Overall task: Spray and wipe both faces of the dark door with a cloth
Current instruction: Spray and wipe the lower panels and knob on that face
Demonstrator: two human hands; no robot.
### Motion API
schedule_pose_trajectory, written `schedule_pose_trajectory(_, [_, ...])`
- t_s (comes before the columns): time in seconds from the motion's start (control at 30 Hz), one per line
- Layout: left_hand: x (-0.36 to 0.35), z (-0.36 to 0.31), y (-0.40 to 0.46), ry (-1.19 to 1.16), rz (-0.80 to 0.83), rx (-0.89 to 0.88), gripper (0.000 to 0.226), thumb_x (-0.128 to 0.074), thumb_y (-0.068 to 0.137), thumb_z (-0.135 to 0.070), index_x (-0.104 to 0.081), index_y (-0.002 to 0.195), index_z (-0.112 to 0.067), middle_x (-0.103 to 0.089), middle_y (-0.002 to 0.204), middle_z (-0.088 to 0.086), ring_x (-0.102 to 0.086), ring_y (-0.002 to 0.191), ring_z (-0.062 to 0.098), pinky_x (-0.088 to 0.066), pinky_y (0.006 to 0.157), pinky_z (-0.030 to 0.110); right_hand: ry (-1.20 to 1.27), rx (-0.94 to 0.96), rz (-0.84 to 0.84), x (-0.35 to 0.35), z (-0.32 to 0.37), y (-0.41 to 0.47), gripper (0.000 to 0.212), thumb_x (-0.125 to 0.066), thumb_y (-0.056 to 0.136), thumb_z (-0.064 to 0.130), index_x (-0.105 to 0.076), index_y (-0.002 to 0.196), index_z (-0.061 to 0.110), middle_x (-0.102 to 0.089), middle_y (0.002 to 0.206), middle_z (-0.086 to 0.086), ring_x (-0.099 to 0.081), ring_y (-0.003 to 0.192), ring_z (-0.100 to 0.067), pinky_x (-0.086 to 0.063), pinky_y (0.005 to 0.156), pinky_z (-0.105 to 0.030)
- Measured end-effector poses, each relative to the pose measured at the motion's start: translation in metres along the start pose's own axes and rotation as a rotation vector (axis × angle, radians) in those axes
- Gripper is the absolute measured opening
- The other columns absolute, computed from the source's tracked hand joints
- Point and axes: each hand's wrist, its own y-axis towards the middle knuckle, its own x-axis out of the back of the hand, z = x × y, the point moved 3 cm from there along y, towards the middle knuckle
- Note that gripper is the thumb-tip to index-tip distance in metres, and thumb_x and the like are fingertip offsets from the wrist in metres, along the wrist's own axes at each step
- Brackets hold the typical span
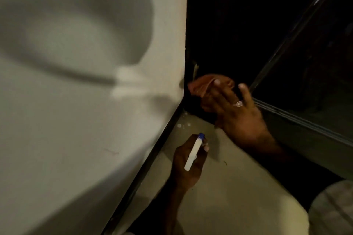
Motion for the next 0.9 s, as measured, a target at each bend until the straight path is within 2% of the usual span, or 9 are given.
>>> schedule_pose_trajectory(0.07, [0.000, 0.004, 0.002, -0.052, 0.020, 0.015, 0.005, -0.065, 0.100, -0.030, -0.069, 0.102, -0.033, -0.073, 0.090, -0.005, -0.073, 0.084, 0.018, -0.063, 0.077, 0.043, 0.141, -0.157, 0.028, 0.013, -0.019, -0.006, 0.069, -0.048, 0.109, 0.040, -0.027, 0.170, 0.016, -0.011, 0.180, -0.008, 0.005, 0.166, -0.026, 0.006, 0.132, -0.057])
schedule_pose_trajectory(0.2, [0.003, -0.003, 0.002, -0.109, 0.018, 0.000, 0.006, -0.066, 0.098, -0.032, -0.069, 0.099, -0.027, -0.072, 0.087, -0.001, -0.072, 0.082, 0.021, -0.062, 0.076, 0.042, 0.469, -0.184, 0.440, -0.029, 0.002, -0.071, 0.065, -0.048, 0.111, 0.025, -0.023, 0.168, 0.042, -0.030, 0.176, 0.002, 0.008, 0.160, 0.007, 0.005, 0.130, -0.021])
schedule_pose_trajectory(0.3, [-0.002, -0.007, 0.003, -0.091, 0.038, 0.003, 0.007, -0.066, 0.096, -0.030, -0.070, 0.099, -0.026, -0.073, 0.091, -0.006, -0.073, 0.088, 0.014, -0.061, 0.084, 0.031, 0.508, -0.181, 0.316, 0.009, -0.016, -0.061, 0.047, -0.040, 0.115, 0.046, -0.041, 0.162, 0.047, -0.043, 0.167, 0.015, -0.028, 0.159, -0.006, -0.019, 0.134, -0.044])
schedule_pose_trajectory(0.4, [-0.007, 0.005, 0.001, -0.124, 0.050, 0.075, 0.016, -0.069, 0.093, -0.034, -0.072, 0.106, -0.023, -0.076, 0.096, -0.002, -0.074, 0.094, 0.021, -0.063, 0.090, 0.049, 0.264, -0.237, 0.147, 0.044, -0.040, -0.042, 0.057, -0.009, 0.117, 0.028, -0.029, 0.170, 0.018, -0.016, 0.179, -0.004, -0.003, 0.167, -0.026, 0.003, 0.133, -0.055])
schedule_pose_trajectory(0.47, [-0.013, 0.007, -0.002, -0.139, 0.075, 0.082, 0.019, -0.070, 0.093, -0.033, -0.073, 0.108, -0.021, -0.075, 0.096, 0.002, -0.073, 0.094, 0.026, -0.062, 0.088, 0.052, 0.166, -0.182, 0.133, 0.038, -0.047, -0.052, 0.057, -0.015, 0.118, 0.033, -0.022, 0.171, 0.014, -0.007, 0.180, -0.008, 0.007, 0.166, -0.027, 0.008, 0.132, -0.055])
schedule_pose_trajectory(0.57, [-0.026, -0.008, -0.007, -0.103, 0.124, 0.045, 0.009, -0.068, 0.095, -0.029, -0.070, 0.104, -0.028, -0.073, 0.089, -0.002, -0.072, 0.086, 0.023, -0.062, 0.080, 0.049, 0.211, -0.005, 0.388, 0.009, -0.027, -0.089, 0.077, -0.059, 0.107, 0.033, -0.016, 0.168, 0.050, -0.023, 0.177, 0.000, -0.002, 0.166, -0.021, -0.009, 0.134, -0.057])
schedule_pose_trajectory(0.63, [-0.037, -0.014, -0.011, -0.085, 0.153, 0.059, 0.009, -0.068, 0.096, -0.021, -0.069, 0.101, -0.029, -0.073, 0.088, -0.005, -0.073, 0.085, 0.020, -0.063, 0.080, 0.045, 0.362, -0.091, 0.453, 0.008, -0.032, -0.092, 0.052, -0.053, 0.111, 0.044, -0.036, 0.137, 0.085, -0.046, 0.158, 0.026, -0.021, 0.163, -0.015, -0.027, 0.132, -0.049])
schedule_pose_trajectory(0.77, [-0.048, -0.007, -0.016, -0.123, 0.157, 0.131, 0.015, -0.069, 0.093, -0.021, -0.072, 0.107, -0.020, -0.076, 0.093, -0.004, -0.075, 0.090, 0.021, -0.064, 0.084, 0.043, 0.260, -0.147, 0.150, 0.048, -0.058, -0.085, 0.053, -0.034, 0.114, 0.026, -0.039, 0.166, 0.016, -0.024, 0.177, -0.008, 0.006, 0.167, -0.022, 0.004, 0.134, -0.051])
schedule_pose_trajectory(0.9, [-0.064, -0.006, -0.021, -0.176, 0.212, 0.108, 0.021, -0.070, 0.094, -0.027, -0.073, 0.114, -0.031, -0.075, 0.098, 0.005, -0.073, 0.093, 0.033, -0.061, 0.086, 0.059, 0.097, -0.189, 0.204, 0.027, -0.054, -0.138, 0.056, -0.031, 0.118, 0.043, -0.036, 0.167, 0.017, -0.018, 0.176, -0.007, -0.005, 0.167, -0.023, -0.007, 0.133, -0.060])
